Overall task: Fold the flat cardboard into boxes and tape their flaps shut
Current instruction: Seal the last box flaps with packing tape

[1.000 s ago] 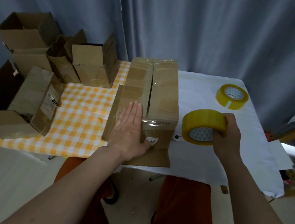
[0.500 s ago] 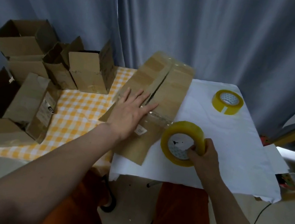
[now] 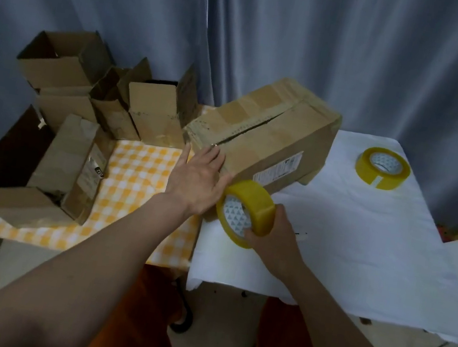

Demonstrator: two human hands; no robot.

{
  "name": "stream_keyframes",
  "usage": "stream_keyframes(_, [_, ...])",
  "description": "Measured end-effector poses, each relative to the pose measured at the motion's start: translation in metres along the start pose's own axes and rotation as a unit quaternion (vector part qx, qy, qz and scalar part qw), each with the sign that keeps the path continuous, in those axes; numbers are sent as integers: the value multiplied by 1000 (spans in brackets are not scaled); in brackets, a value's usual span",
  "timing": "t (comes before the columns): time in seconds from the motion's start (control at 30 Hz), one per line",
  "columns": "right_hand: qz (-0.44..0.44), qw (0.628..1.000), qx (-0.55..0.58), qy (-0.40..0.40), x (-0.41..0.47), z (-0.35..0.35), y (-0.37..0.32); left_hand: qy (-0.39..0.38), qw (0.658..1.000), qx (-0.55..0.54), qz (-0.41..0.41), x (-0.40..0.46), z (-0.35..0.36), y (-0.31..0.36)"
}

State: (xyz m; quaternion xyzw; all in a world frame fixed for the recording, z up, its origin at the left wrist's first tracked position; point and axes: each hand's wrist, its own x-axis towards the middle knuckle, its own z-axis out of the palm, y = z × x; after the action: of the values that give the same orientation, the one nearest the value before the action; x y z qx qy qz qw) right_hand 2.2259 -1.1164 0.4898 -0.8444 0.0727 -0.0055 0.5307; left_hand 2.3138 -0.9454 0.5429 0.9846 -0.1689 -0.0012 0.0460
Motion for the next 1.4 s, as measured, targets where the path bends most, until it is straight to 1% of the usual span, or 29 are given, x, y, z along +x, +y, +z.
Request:
stream_keyframes(0.1, [6, 998, -54, -29, -5, 0, 8, -30, 998, 48, -12, 13, -1, -4])
stream_keyframes(0.2, [62, 978, -166, -107, -18, -6, 25, -23, 998, 61, -12, 14, 6, -8])
stream_keyframes(0.23, [79, 973, -180, -123, -22, -6, 31, -18, 998, 55, -14, 13, 9, -9])
stream_keyframes(0.3, [87, 974, -171, -121, -26, -5, 39, -2, 999, 23, -26, 13, 14, -8])
stream_keyframes(0.4, [91, 978, -163, -93, -23, -4, 39, 9, 998, -46, -41, 18, 17, -6])
stream_keyframes(0.47, [96, 979, -160, -85, -20, -7, 39, 21, 992, -109, -60, 17, 21, -3])
stream_keyframes(0.5, [97, 979, -158, -85, -19, -9, 40, 41, 983, -158, -78, 16, 23, 0])
stream_keyframes(0.53, [97, 979, -156, -87, -18, -10, 41, 68, 967, -222, -107, 13, 26, 4])
stream_keyframes(0.57, [99, 979, -151, -89, -18, -12, 41, 95, 939, -296, -149, 8, 30, 10])
stream_keyframes(0.6, [103, 980, -143, -90, -17, -14, 42, 117, 899, -372, -200, 3, 34, 16])
stream_keyframes(0.63, [108, 981, -135, -91, -15, -15, 41, 130, 850, -443, -255, -2, 38, 24])
stream_keyframes(0.7, [116, 981, -125, -96, -12, -17, 39, 117, 735, -569, -350, -11, 49, 41])
stream_keyframes(0.77, [108, 979, -133, -112, -11, -20, 35, 73, 627, -669, -393, -16, 55, 59])
stream_keyframes(0.8, [106, 977, -129, -130, -11, -23, 34, 53, 584, -702, -404, -17, 58, 65])
stream_keyframes(0.83, [111, 976, -107, -150, -10, -27, 33, 44, 551, -727, -407, -17, 59, 69])
stream_keyframes(0.87, [118, 976, -69, -170, -8, -32, 33, 45, 533, -741, -407, -16, 58, 71])
stream_keyframes(0.9, [117, 978, -26, -173, -5, -38, 33, 47, 521, -750, -405, -16, 56, 72])
stream_keyframes(0.93, [110, 983, 1, -149, 0, -44, 36, 49, 507, -761, -402, -15, 54, 73])
stream_keyframes(0.97, [93, 991, -5, -99, 8, -50, 42, 50, 493, -772, -399, -16, 51, 74])
stream_keyframes(1.0, [75, 995, -45, -45, 19, -54, 51, 49, 479, -781, -398, -16, 49, 75])
stream_keyframes(1.03, [68, 993, -96, -13, 30, -57, 62, 50, 472, -785, -398, -16, 48, 76])
stream_keyframes(1.07, [73, 986, -149, -14, 40, -57, 72, 50, 474, -785, -396, -17, 48, 77])
stream_keyframes(1.17, [71, 940, -322, -89, 59, -51, 104, 48, 488, -781, -388, -19, 48, 78])
stream_keyframes(1.2, [53, 928, -357, -93, 61, -49, 112, 49, 488, -782, -385, -20, 48, 78])
stream_keyframes(1.23, [23, 923, -375, -79, 62, -47, 118, 52, 488, -783, -382, -21, 48, 78])
stream_keyframes(1.27, [-3, 926, -373, -60, 63, -46, 122, 53, 487, -785, -380, -22, 49, 78])
stream_keyframes(1.3, [-12, 937, -346, -47, 63, -46, 124, 55, 485, -786, -379, -23, 50, 79])
stream_keyframes(1.37, [24, 967, -251, -40, 61, -46, 120, 58, 481, -789, -378, -24, 51, 79])
stream_keyframes(1.4, [46, 975, -213, -31, 58, -47, 115, 60, 480, -788, -380, -24, 53, 79])
